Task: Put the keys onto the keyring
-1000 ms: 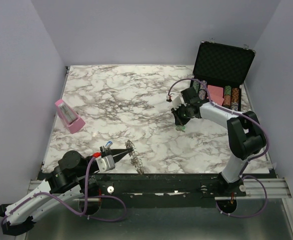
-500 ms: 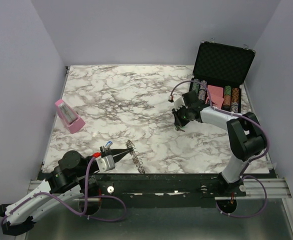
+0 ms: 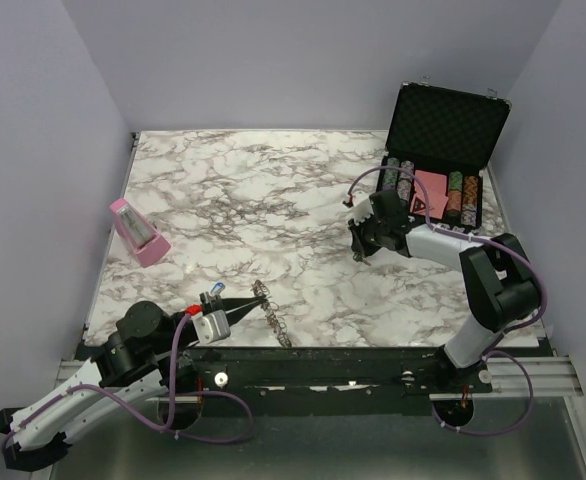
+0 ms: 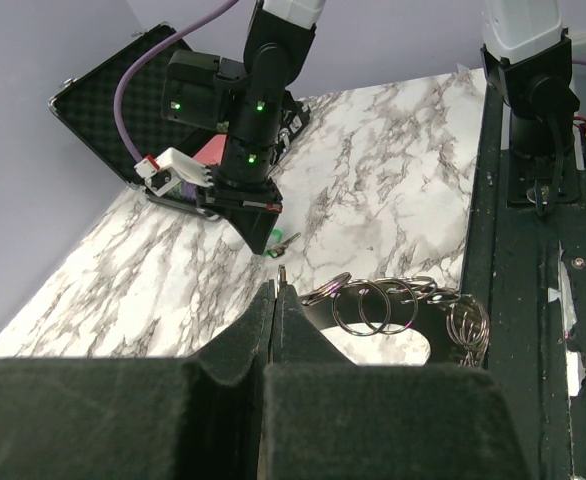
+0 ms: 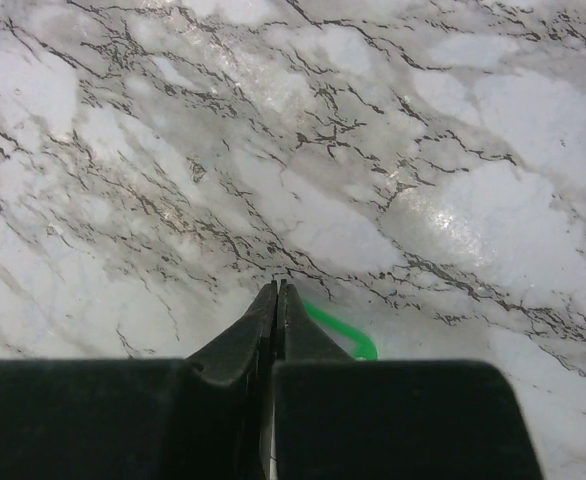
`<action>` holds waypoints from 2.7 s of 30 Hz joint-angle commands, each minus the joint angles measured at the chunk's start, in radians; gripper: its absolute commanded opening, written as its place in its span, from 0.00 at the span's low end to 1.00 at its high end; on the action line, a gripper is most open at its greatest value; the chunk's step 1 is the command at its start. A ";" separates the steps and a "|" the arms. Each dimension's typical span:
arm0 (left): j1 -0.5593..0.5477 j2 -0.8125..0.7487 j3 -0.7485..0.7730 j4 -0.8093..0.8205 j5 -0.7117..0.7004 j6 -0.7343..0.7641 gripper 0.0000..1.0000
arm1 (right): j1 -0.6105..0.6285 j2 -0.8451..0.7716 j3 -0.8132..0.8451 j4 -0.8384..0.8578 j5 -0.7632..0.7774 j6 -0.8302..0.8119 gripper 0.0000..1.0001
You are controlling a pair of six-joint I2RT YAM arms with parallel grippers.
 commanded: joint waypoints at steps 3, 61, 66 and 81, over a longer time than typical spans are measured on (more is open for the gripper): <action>-0.007 -0.001 0.001 0.030 -0.014 0.001 0.00 | 0.003 -0.010 0.004 -0.015 0.017 0.010 0.15; -0.007 0.016 0.005 0.017 -0.011 0.006 0.00 | -0.091 0.101 0.196 -0.285 -0.079 0.102 0.32; -0.007 0.017 0.005 0.019 -0.010 0.007 0.00 | -0.091 0.108 0.196 -0.296 -0.073 0.105 0.33; -0.007 0.016 0.005 0.016 -0.011 0.009 0.00 | -0.092 0.105 0.194 -0.305 -0.107 0.104 0.30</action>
